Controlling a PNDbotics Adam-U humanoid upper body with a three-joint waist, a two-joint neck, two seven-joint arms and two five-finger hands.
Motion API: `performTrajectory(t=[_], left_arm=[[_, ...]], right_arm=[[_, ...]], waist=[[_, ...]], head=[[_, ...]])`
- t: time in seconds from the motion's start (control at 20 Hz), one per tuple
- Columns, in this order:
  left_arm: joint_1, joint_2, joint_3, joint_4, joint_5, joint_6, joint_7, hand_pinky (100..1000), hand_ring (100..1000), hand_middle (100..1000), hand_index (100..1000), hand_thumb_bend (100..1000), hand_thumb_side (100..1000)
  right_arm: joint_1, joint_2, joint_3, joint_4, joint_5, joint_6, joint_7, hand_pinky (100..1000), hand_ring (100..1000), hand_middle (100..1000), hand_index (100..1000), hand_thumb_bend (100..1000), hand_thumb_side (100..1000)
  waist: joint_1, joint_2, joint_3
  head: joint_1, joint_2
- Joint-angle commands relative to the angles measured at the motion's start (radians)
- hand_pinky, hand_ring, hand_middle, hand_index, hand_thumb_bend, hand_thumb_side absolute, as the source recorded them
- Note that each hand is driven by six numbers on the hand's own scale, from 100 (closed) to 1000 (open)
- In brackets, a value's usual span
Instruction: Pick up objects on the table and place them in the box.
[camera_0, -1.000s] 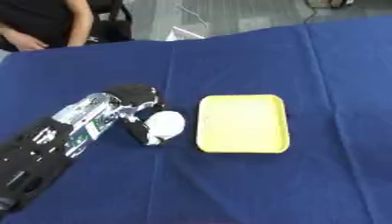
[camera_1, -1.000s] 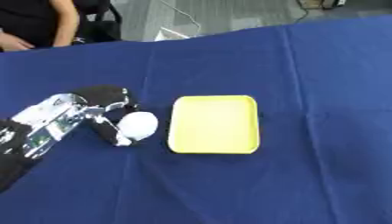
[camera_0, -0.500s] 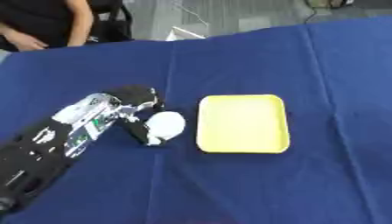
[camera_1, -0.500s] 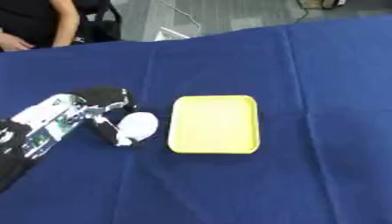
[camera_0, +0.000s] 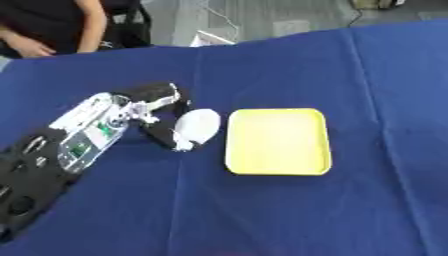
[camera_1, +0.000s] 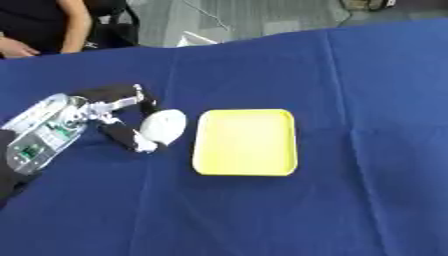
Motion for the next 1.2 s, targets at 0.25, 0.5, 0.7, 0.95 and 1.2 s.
performTrajectory(t=[0.25,0.5,0.7,0.95,1.2], left_arm=[[-0.009,0.035,0.025,-0.029,0.024,0.019,0.005,869,602,494,622,166,448],[-0.013,0.032,0.022,-0.026,0.022,0.017,0.004,869,601,493,619,169,450],[-0.033,0.016,0.018,-0.025,0.021,0.016,0.002,869,596,490,616,159,445],[-0.127,-0.05,-0.007,-0.023,0.001,0.006,-0.017,864,590,488,612,161,400],[-0.214,-0.132,-0.031,0.039,-0.046,-0.017,-0.041,863,589,487,610,165,391]], right_arm=[[-0.005,-0.016,-0.005,-0.012,-0.003,-0.001,0.001,677,710,859,952,393,767],[-0.005,-0.016,-0.005,-0.012,-0.003,-0.001,0.0,677,710,859,952,393,767],[-0.003,-0.017,-0.006,-0.011,-0.002,-0.001,0.0,677,710,859,952,394,767],[0.0,-0.016,-0.004,-0.01,-0.003,-0.002,0.002,677,710,859,952,394,767],[0.0,-0.014,-0.002,-0.01,-0.004,-0.002,0.005,677,710,859,952,394,767]], waist=[[-0.007,-0.011,0.0],[-0.008,-0.012,0.0],[-0.008,-0.013,0.001],[-0.01,-0.018,0.002],[-0.011,-0.021,0.001]], head=[[0.007,-0.016],[0.007,-0.017],[0.007,-0.015],[0.012,-0.012],[0.013,-0.011]])
